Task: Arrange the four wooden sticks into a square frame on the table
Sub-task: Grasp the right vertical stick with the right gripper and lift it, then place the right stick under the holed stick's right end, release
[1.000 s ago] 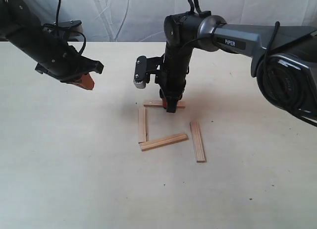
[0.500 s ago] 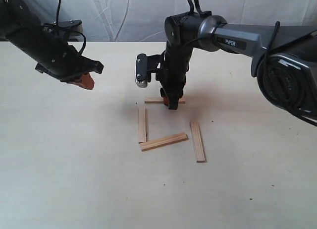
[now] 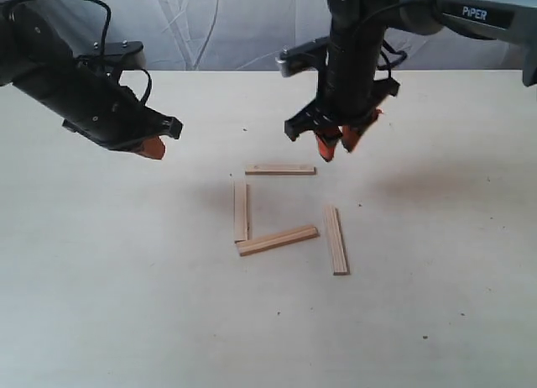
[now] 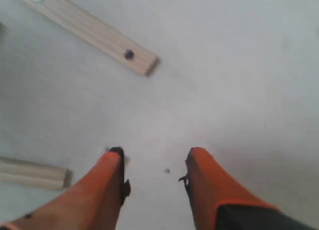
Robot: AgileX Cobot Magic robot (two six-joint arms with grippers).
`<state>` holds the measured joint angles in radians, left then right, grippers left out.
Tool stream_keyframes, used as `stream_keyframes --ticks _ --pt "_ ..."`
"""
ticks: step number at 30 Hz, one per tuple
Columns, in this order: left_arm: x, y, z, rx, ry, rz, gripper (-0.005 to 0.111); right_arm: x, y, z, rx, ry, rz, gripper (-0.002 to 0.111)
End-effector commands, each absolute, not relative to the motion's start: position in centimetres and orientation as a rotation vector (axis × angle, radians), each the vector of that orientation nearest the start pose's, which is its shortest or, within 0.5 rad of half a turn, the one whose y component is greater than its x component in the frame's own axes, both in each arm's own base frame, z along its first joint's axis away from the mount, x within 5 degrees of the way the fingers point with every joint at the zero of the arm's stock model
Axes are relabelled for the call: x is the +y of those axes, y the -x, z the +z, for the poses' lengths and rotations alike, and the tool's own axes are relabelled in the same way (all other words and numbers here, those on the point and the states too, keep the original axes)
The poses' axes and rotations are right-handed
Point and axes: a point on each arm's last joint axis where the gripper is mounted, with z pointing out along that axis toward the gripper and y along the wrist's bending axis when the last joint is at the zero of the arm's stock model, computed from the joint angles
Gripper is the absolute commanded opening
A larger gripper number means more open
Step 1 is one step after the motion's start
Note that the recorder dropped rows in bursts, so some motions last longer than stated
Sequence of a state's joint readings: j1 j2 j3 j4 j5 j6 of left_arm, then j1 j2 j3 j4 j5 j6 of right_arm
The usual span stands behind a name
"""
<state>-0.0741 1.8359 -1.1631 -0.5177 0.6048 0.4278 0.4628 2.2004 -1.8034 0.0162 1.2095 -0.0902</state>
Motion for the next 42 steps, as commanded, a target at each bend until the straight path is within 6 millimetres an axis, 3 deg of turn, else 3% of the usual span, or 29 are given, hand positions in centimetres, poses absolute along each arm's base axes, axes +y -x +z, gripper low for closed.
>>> stream_keyframes --ticks 1,4,6,13,21,23,27,32,38,42 --pt "-5.1 -33.6 20.3 2.558 -0.042 -0.366 0.000 18.6 -36.4 17.0 3.162 0.657 0.104 0.040" --pt "-4.8 -31.9 21.2 2.539 -0.049 -0.358 0.000 18.9 -35.0 16.2 3.116 0.468 0.247 0.040" --pt "-4.9 -31.3 21.7 2.530 -0.043 -0.373 0.000 19.4 -33.9 15.4 3.114 0.441 0.285 0.040" --pt "-5.5 -30.5 20.9 2.591 -0.055 -0.421 0.000 20.3 -31.0 12.5 3.141 0.460 0.147 0.040" --pt "-5.4 -30.2 20.4 2.604 -0.045 -0.421 0.000 20.1 -30.2 11.3 3.136 0.424 0.083 0.039" --pt "-5.4 -30.3 20.5 2.584 -0.014 -0.422 0.000 20.0 -30.0 11.0 3.151 0.422 0.073 0.030" --pt "-5.1 -30.2 19.8 2.550 0.069 -0.407 0.000 19.7 -29.8 10.0 3.204 0.450 0.036 -0.001" --pt "-5.2 -30.0 19.6 2.557 0.097 -0.436 0.000 19.7 -30.7 12.0 3.164 0.429 0.067 0.000" --pt "-5.0 -30.5 19.9 2.503 0.147 -0.422 0.000 19.4 -34.4 16.9 3.043 0.222 0.200 0.000" --pt "-4.9 -31.1 19.5 2.480 0.182 -0.410 0.000 20.8 -36.3 17.0 2.988 0.143 0.329 0.000"
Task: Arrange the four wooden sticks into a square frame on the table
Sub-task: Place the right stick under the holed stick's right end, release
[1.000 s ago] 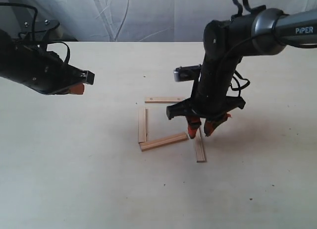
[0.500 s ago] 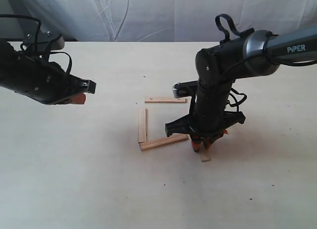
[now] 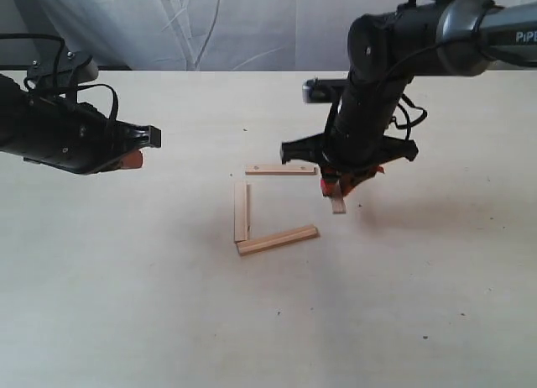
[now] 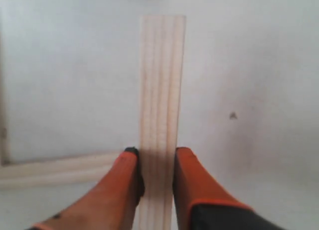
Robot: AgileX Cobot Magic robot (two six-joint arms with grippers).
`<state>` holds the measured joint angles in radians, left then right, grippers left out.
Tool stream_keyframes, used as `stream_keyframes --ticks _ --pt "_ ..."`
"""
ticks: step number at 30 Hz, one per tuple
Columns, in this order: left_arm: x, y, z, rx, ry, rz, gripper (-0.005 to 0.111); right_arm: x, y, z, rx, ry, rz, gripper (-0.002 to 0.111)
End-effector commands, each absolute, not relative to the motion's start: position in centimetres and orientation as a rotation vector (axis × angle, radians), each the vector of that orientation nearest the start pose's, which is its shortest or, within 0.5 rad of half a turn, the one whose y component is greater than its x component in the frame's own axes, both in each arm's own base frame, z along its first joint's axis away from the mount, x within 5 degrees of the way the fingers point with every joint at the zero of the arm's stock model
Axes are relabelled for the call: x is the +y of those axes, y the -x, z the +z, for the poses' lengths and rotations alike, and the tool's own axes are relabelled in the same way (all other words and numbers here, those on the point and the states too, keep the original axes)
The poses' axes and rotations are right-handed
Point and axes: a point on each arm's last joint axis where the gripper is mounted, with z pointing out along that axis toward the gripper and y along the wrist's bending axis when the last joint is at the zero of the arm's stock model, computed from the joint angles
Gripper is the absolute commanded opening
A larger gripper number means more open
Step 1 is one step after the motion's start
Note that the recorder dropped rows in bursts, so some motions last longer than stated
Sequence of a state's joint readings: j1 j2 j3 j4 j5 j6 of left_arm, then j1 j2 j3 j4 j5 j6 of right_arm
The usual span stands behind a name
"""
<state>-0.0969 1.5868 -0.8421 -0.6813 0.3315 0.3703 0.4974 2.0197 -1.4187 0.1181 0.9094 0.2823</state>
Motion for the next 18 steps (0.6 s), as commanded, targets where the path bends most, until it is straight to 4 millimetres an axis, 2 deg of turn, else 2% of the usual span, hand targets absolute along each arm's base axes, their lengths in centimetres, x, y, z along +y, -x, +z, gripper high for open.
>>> stream_keyframes --ticks 1,7,10,18 --pt "-5.0 -31.3 19.3 2.492 0.180 -0.416 0.000 21.0 -36.8 16.7 2.983 0.141 0.334 0.000" --pt "-5.5 -32.7 17.1 2.582 0.224 -0.476 0.000 22.0 -38.7 15.2 2.981 0.107 0.341 0.000" --pt "-5.7 -33.1 16.4 2.610 0.229 -0.491 0.000 22.5 -38.8 13.9 3.002 0.105 0.330 0.000" --pt "-5.8 -33.1 16.2 2.610 0.228 -0.499 0.000 22.6 -38.8 11.7 3.047 0.109 0.297 0.000"
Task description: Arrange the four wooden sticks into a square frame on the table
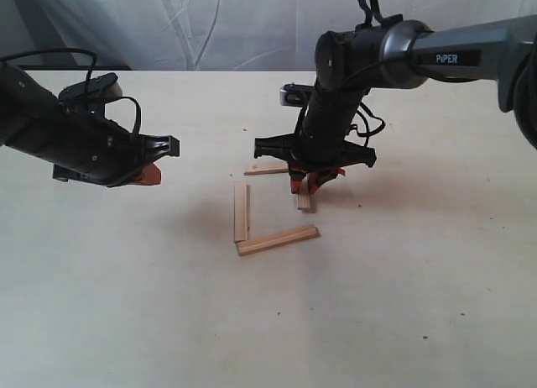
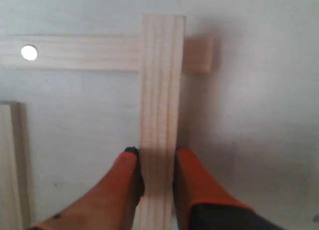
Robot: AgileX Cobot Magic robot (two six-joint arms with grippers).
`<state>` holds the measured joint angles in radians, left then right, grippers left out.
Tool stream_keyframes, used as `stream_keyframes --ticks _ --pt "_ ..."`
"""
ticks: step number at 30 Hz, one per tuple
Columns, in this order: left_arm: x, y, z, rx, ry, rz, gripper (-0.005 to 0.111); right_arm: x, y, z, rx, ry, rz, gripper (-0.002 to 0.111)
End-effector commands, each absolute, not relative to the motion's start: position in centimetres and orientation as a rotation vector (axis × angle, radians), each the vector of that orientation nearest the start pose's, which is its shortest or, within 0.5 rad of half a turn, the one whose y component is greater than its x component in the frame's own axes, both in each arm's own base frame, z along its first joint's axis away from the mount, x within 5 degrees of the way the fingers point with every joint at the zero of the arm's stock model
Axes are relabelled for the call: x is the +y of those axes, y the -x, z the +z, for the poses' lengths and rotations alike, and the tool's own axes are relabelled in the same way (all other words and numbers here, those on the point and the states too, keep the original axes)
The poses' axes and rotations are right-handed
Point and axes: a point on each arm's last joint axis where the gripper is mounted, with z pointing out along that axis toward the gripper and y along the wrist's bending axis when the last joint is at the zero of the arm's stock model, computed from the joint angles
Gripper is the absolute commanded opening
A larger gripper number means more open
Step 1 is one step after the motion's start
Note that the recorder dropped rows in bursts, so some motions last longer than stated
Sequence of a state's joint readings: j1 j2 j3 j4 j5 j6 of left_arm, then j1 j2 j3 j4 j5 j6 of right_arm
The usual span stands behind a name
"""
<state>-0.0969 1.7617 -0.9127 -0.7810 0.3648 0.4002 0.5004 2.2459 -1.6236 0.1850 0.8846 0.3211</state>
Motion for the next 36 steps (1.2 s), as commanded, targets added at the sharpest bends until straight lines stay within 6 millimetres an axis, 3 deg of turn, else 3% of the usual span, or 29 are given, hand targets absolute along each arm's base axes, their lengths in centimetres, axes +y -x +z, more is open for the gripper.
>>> stream_keyframes --ticks 1,8,12,16,21,24,27,31,36 --pt "-5.8 -33.1 16.2 2.610 0.228 -0.499 0.000 22.6 -38.8 11.7 3.050 0.116 0.287 0.000" --pt "-5.8 -33.1 16.2 2.610 0.214 -0.500 0.000 22.5 -38.7 11.7 3.059 0.120 0.275 0.001" --pt "-5.9 -33.1 16.2 2.610 0.229 -0.518 0.000 22.5 -38.7 11.7 3.060 0.102 0.276 0.008" --pt "-6.0 -33.1 16.3 2.611 0.239 -0.531 0.005 22.5 -38.7 11.7 3.064 0.059 0.278 0.023" --pt "-7.5 -32.9 16.3 2.614 0.186 -0.543 0.024 22.7 -38.6 12.3 3.063 0.031 0.314 0.059" --pt "-8.2 -32.8 16.3 2.609 0.158 -0.539 0.032 22.4 -38.6 14.0 3.039 0.055 0.314 0.062" --pt "-9.0 -32.7 16.4 2.594 0.140 -0.536 0.032 21.0 -38.9 16.1 3.007 0.074 0.312 0.062" --pt "-11.3 -32.6 15.9 2.567 0.079 -0.510 0.032 17.4 -39.9 18.5 2.987 0.008 0.305 0.062" --pt "-14.6 -32.3 14.2 2.572 0.020 -0.505 0.039 14.5 -40.6 19.3 2.990 -0.033 0.289 0.062"
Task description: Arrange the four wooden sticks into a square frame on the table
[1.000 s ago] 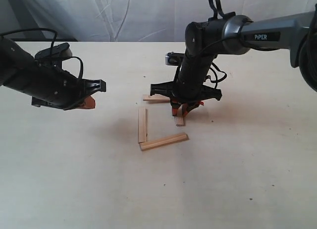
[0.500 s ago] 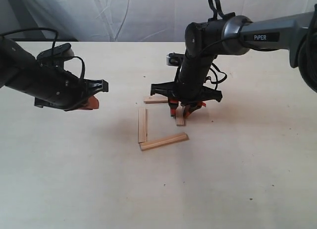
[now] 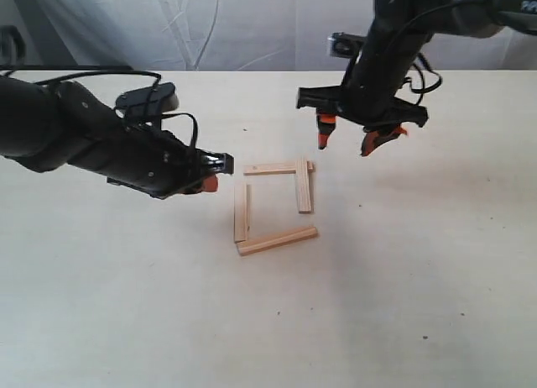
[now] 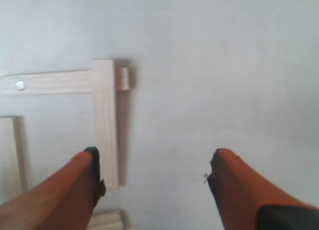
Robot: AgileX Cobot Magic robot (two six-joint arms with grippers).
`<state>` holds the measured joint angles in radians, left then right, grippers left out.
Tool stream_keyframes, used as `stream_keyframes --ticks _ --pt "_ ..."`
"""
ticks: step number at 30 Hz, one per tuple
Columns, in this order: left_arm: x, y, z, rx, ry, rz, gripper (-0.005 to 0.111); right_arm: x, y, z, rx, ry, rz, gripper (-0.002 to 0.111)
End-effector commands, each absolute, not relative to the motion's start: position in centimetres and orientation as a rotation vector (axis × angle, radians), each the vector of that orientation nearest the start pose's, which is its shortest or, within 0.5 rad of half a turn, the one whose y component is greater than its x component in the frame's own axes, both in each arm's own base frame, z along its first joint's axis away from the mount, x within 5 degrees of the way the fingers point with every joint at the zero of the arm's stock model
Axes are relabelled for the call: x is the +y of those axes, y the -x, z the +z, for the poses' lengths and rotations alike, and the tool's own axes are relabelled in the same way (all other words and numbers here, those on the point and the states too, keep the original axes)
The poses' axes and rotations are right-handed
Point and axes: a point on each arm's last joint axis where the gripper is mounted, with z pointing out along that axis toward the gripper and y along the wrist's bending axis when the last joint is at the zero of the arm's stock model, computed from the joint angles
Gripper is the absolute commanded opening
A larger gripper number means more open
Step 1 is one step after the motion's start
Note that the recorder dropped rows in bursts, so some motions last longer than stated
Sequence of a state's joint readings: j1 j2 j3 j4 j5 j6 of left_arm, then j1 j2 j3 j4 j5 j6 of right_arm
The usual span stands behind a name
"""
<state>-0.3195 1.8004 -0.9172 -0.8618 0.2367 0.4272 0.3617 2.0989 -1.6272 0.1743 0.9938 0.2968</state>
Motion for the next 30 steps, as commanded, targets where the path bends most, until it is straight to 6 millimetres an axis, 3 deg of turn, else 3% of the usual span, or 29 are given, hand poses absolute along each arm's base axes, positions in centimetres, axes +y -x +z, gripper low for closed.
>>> stream_keyframes --ticks 1,5,14,16,18,21,22,27,30 --pt "-15.3 -32.3 13.8 2.578 -0.003 -0.505 0.042 14.2 -40.7 19.4 2.989 -0.042 0.289 0.062" --pt "-16.6 -32.7 12.5 2.593 -0.024 -0.496 0.047 14.0 -40.8 19.4 2.981 -0.004 0.286 0.062" --pt "-16.8 -33.1 9.3 2.674 -0.027 -0.461 0.047 14.1 -41.0 19.4 2.960 0.031 0.294 0.058" --pt "-16.8 -33.0 8.8 2.694 -0.069 -0.449 0.042 14.2 -41.0 19.4 2.957 0.049 0.307 0.053" --pt "-16.8 -32.8 8.6 2.706 -0.119 -0.436 0.030 14.4 -40.9 19.5 2.952 0.070 0.343 0.047" --pt "-16.8 -32.8 8.6 2.705 -0.150 -0.425 0.004 14.5 -41.0 19.6 2.942 0.074 0.353 0.043" --pt "-16.8 -32.8 8.6 2.705 -0.156 -0.423 0.000 14.5 -41.0 19.6 2.942 0.074 0.353 0.043" --pt "-17.1 -33.3 9.4 2.687 -0.162 -0.450 0.000 14.5 -41.0 19.6 2.938 0.077 0.353 0.043" --pt "-17.7 -34.0 12.2 2.622 -0.172 -0.508 0.000 14.5 -41.0 19.6 2.938 0.077 0.353 0.043"
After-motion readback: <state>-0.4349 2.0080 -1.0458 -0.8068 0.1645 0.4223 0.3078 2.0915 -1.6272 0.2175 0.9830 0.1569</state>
